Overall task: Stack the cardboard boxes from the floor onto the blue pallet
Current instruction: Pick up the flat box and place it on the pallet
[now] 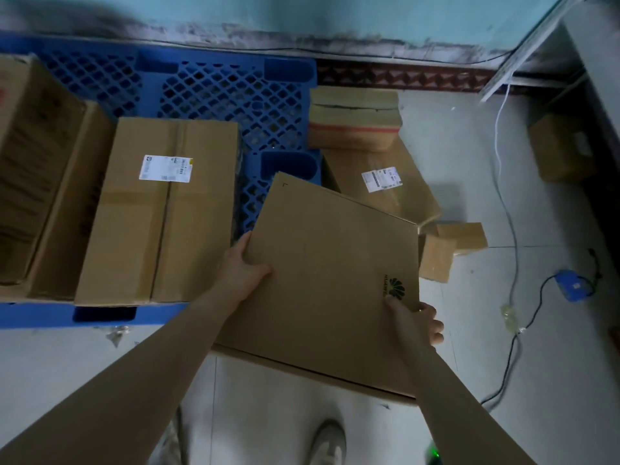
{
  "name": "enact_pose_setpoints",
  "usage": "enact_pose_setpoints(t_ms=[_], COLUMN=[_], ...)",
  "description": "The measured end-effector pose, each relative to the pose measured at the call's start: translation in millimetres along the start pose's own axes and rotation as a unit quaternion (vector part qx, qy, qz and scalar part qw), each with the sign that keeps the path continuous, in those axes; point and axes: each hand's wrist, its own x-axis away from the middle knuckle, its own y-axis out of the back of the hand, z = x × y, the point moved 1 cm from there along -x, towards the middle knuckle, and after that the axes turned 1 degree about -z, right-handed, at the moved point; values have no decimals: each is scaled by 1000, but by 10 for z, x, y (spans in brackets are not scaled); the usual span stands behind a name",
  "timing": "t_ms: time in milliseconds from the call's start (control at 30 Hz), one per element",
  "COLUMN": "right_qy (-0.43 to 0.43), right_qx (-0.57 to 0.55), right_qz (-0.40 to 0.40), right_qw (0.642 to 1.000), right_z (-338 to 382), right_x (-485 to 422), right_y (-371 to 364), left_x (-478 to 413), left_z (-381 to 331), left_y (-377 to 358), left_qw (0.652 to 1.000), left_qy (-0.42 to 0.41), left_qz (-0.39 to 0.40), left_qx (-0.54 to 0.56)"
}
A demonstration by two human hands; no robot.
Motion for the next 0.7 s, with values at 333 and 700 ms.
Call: enact_pose_setpoints(t_ms=[333,700], right_qy=[76,157], right_qx=[-88,-78], right_qz=[7,37], right_qw=[993,984], right_z=[802,1593], right_x=[1083,2096], right_y=[-811,-2068], left_x=[-262,-766], left_z=[-39,385], left_y=[1477,3074], left_qw=[996,986], left_qy=[-50,-51], left_qz=[-55,-145], left_qx=[45,61])
